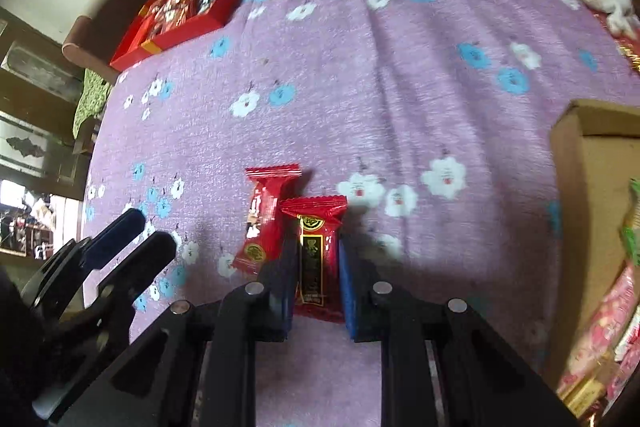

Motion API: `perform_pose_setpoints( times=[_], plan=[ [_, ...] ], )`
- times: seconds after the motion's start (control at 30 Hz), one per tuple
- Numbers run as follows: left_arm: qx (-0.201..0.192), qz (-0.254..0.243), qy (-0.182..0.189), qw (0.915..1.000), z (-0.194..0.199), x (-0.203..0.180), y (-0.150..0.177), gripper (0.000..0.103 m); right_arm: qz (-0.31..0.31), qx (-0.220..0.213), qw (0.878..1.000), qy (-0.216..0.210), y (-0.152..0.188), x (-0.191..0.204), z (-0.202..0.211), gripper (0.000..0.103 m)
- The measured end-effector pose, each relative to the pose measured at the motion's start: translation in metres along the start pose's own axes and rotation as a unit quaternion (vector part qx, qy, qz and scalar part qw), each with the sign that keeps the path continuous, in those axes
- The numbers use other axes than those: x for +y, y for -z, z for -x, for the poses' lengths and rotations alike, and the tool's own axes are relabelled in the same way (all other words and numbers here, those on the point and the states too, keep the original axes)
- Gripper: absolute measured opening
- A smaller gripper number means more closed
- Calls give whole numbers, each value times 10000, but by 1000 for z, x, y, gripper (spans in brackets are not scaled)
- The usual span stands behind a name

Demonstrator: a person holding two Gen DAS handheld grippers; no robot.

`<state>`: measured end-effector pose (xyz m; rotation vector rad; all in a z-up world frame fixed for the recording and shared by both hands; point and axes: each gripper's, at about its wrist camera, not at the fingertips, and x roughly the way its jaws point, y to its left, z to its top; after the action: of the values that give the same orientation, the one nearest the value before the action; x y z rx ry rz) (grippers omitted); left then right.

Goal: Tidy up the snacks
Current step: 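Grasp the other red candy bar with the left gripper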

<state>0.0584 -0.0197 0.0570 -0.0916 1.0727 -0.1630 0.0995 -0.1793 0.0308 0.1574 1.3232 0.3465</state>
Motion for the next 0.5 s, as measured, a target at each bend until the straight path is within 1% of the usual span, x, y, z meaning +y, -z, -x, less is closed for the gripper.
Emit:
perform_pose_setpoints(
  times=[0.13,0.23,0.27,0.3,0.37,0.43,0.47,0.5],
  plan=[
    [145,-124,155,9997,-14,-17,-6,48,-148,-160,9998,11,11,-12,19,18],
    [262,-149,218,9993,-27,-28,-10,48,-283,-261,9993,30,20,-24,30,18],
    [287,-186,187,9992,-31,-32,-11,48,-317,-276,9991,30,22,-28,33,18],
    [324,-226,63,9992,-38,-36,-13,48,-369,-296,9989,24,25,-31,36,18],
    [395,-247,71,9989,-47,-40,-14,48,-471,-328,9983,20,31,-41,43,18],
    [401,-330,-176,9985,-57,-44,-14,48,-556,-359,9978,25,36,-48,48,18],
    [309,-428,-298,9982,-58,-47,-13,39,-599,-377,9975,23,39,-52,51,18],
    [244,-551,-415,9973,-59,-51,-12,33,-634,-395,9972,25,41,-55,54,18]
  ],
)
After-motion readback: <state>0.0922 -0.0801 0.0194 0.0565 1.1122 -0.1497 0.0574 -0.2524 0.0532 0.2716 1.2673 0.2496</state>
